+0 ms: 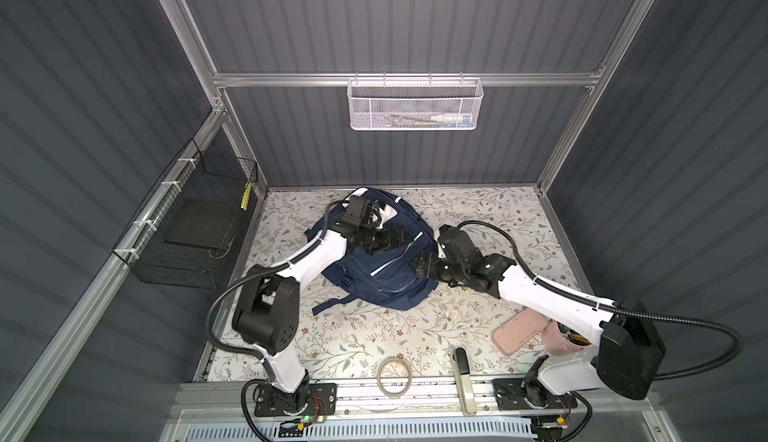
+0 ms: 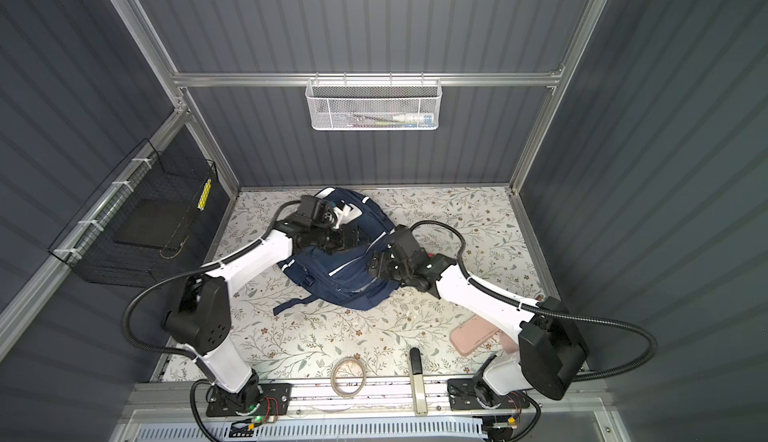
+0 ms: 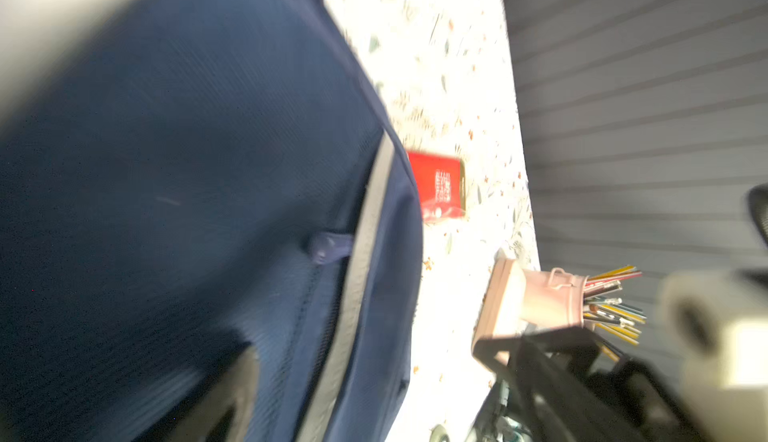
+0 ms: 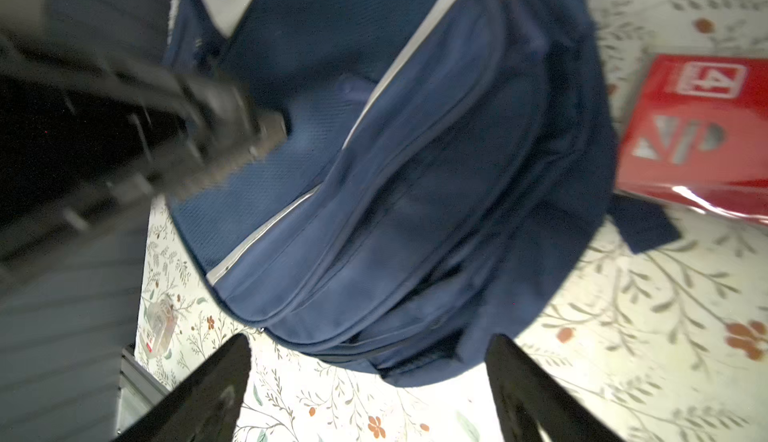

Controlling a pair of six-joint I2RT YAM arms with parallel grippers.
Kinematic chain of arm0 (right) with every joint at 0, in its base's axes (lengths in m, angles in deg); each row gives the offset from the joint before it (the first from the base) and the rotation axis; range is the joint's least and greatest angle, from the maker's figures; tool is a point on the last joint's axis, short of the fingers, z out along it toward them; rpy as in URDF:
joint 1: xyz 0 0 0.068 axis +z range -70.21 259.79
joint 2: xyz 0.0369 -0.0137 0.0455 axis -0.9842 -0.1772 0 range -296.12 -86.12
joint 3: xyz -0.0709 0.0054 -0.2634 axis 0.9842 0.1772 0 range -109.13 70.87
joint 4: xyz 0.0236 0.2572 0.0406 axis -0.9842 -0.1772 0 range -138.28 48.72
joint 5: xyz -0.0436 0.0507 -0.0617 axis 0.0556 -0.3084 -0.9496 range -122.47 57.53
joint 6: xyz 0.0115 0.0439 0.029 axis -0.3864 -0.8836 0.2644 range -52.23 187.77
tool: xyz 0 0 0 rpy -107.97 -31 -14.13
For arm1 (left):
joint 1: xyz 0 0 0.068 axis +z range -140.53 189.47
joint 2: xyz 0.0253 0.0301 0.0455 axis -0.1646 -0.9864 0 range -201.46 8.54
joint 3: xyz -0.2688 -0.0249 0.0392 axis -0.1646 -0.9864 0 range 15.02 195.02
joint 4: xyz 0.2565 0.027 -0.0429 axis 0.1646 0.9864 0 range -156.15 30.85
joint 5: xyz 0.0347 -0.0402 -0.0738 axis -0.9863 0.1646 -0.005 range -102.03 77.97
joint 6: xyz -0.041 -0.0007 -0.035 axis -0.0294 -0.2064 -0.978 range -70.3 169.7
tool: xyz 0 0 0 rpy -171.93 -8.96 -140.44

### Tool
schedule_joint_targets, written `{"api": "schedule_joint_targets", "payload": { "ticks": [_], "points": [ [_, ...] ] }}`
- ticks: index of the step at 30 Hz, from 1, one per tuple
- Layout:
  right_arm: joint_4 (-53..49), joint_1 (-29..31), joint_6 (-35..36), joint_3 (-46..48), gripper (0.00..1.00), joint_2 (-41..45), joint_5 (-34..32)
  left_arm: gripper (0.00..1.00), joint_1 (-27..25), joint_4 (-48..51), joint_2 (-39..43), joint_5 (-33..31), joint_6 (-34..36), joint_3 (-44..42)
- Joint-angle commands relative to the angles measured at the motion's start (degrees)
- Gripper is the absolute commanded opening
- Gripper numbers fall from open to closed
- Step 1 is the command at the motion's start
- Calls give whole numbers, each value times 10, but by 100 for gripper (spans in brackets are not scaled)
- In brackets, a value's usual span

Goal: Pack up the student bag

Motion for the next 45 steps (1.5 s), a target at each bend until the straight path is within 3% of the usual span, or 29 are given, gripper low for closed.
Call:
{"api": "schedule_joint_targets", "payload": {
  "ticks": [1,3,5,9,15,17,21,25,30,34,38,45],
  "points": [
    [119,47,32,35,90,10,-63,100,21,56,85,-89,22,-1],
    [289,62,15,103,93,21,-31,100,69,51,116,-115,4,-57],
    [393,61,-30,131,94,8,3,100,136,8,145,-64,-31,-127],
    [195,122,32,-7,94,-52,-68,88,220,-82,184,-25,-80,-242],
    [221,150,-49,-75,91,-154,-28,79,225,-188,150,-67,-112,-313],
    [227,143,-63,-82,90,-183,-24,70,230,-255,128,-57,-129,-332],
    [231,101,-86,-80,88,-215,19,61,227,-287,64,-11,-149,-316],
    [174,68,-50,-83,87,-214,5,53,223,-311,41,-22,-156,-333],
    [133,52,4,-87,86,-209,-1,40,183,-328,18,-30,-169,-336],
    [87,86,68,-97,85,-185,-67,16,157,-349,21,-25,-208,-344],
    [108,152,83,-81,85,-155,-145,11,156,-327,41,-17,-220,-331],
    [153,180,92,-132,77,-242,-107,4,155,-311,76,-2,-243,-337]
  ]
}}
